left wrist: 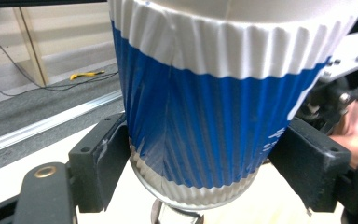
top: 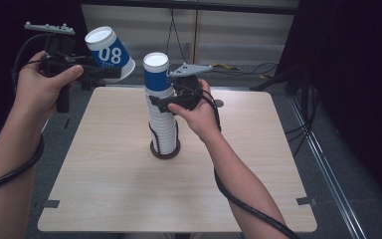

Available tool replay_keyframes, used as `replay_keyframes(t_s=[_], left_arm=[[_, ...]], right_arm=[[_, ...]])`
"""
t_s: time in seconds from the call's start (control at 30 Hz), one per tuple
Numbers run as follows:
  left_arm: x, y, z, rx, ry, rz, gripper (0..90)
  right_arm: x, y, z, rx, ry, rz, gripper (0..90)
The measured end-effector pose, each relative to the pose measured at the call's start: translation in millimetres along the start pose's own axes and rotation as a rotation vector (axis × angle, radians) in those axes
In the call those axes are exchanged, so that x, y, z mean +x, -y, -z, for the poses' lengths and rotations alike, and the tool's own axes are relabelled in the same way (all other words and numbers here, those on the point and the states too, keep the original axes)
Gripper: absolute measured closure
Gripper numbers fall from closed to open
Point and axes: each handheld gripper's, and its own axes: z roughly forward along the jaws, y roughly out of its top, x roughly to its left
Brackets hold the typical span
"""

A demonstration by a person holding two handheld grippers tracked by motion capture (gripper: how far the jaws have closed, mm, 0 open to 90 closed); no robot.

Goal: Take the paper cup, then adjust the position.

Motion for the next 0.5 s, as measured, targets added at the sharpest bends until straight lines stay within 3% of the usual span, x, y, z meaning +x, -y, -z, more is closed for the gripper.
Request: replay_keyframes(t_s=[0.37, 0.5], left_arm=[[13.0, 31.2, -9.7, 0.046, -0.018, 0.013, 21.9], [14.8, 41.5, -14.9, 0.058, -0.015, 0.019, 21.9]], right_arm=[[0.0, 1.9, 4.4, -0.002, 0.004, 0.006, 12.8], [-0.4, 4.3, 8.1, -0.005, -0.022, -0.005, 12.7]])
